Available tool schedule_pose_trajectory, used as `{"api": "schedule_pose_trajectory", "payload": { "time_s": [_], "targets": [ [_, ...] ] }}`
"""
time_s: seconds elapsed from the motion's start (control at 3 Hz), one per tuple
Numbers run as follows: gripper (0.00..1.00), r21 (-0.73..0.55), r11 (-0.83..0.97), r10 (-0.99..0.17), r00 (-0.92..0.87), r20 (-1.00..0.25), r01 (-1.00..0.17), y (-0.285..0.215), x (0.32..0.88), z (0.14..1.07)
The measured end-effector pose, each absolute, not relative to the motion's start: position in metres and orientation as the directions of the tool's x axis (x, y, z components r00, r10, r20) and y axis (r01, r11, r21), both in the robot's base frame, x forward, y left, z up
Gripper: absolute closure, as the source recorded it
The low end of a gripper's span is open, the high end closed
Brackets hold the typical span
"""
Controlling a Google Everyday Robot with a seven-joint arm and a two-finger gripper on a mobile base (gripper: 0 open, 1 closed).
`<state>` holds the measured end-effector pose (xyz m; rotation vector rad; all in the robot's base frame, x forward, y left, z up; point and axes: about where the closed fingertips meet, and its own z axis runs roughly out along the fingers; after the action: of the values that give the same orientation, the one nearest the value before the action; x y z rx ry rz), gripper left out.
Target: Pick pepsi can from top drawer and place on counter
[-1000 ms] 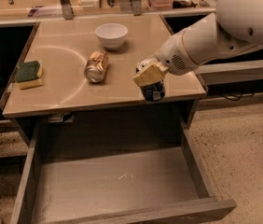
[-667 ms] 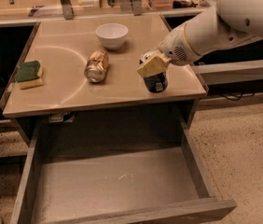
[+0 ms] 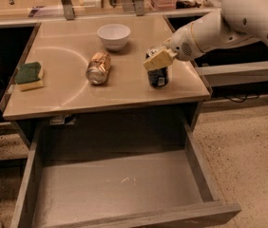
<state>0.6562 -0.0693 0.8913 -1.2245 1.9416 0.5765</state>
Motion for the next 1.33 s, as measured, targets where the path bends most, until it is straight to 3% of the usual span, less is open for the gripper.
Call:
{"api": "schedule_pose_trajectory", "payload": {
  "time_s": [0.67,1.33],
  "targets": [
    [1.00,0.112,0.395,-0.431,-0.292,-0.854,-0.912,-0.065,0.689,0.883],
    [0.59,0.113,0.394,-0.430,-0.292,-0.854,-0.912,-0.065,0.689,0.887]
  ]
}}
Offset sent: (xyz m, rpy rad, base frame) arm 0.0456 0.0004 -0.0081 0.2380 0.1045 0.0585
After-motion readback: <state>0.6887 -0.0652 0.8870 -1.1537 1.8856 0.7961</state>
